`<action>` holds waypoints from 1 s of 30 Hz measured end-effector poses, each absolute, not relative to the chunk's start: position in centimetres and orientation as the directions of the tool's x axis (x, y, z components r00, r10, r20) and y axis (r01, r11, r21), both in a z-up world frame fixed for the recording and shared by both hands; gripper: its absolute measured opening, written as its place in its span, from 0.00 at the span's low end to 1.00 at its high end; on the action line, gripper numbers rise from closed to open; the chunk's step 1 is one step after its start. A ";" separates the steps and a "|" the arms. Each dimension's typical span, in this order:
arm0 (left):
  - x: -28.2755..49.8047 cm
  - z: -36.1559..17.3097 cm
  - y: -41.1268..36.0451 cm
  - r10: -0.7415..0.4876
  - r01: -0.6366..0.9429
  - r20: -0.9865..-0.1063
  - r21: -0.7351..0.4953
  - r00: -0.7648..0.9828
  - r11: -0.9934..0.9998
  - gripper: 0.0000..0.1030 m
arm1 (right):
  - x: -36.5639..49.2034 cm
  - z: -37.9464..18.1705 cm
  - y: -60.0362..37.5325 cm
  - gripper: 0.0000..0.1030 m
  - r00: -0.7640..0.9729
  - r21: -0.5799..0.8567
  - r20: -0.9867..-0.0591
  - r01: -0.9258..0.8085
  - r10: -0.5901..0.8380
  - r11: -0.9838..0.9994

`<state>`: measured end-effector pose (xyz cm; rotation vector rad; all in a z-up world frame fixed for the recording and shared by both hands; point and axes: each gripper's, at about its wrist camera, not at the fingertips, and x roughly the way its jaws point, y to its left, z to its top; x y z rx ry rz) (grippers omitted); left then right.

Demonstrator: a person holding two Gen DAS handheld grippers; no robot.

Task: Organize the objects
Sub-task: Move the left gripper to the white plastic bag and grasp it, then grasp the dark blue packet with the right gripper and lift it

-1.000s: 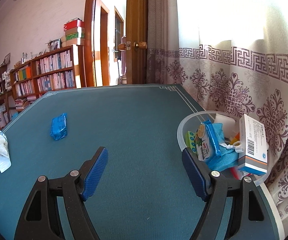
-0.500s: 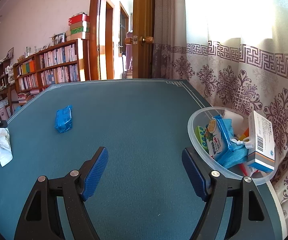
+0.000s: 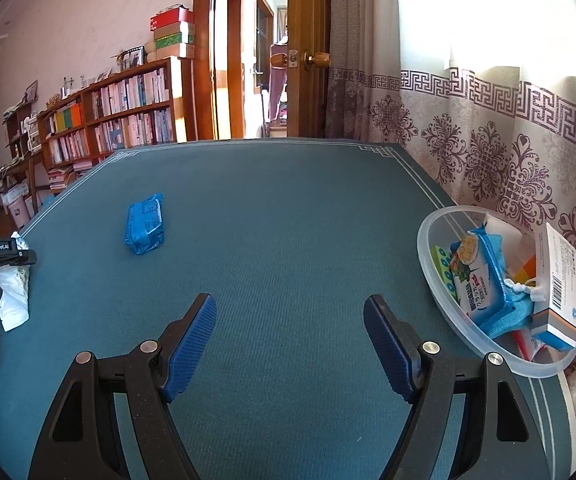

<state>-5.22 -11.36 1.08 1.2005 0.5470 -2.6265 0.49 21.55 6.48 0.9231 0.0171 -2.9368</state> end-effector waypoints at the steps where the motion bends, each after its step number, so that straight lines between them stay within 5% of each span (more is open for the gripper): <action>1: -5.2 1.1 -11.0 -0.018 0.312 -0.756 -0.248 -0.654 -0.917 0.55 | 0.1 6.5 21.2 0.75 -0.811 0.021 -0.580 0.077 -0.075 -0.997; 14: -5.0 1.4 -7.4 0.122 0.099 -0.719 -0.257 -0.685 -0.961 0.52 | -8.7 5.8 13.4 0.75 -0.679 0.134 -0.659 0.317 -0.323 -0.939; 24: -4.9 1.0 -7.7 0.155 0.083 -0.722 -0.283 -0.674 -0.956 0.52 | -14.8 4.5 8.2 0.74 -0.642 0.098 -0.691 0.373 -0.333 -0.923; 30: -4.9 0.9 -7.6 0.149 0.081 -0.724 -0.273 -0.674 -0.959 0.53 | -16.5 3.3 7.4 0.57 -0.613 0.093 -0.723 0.369 -0.317 -0.925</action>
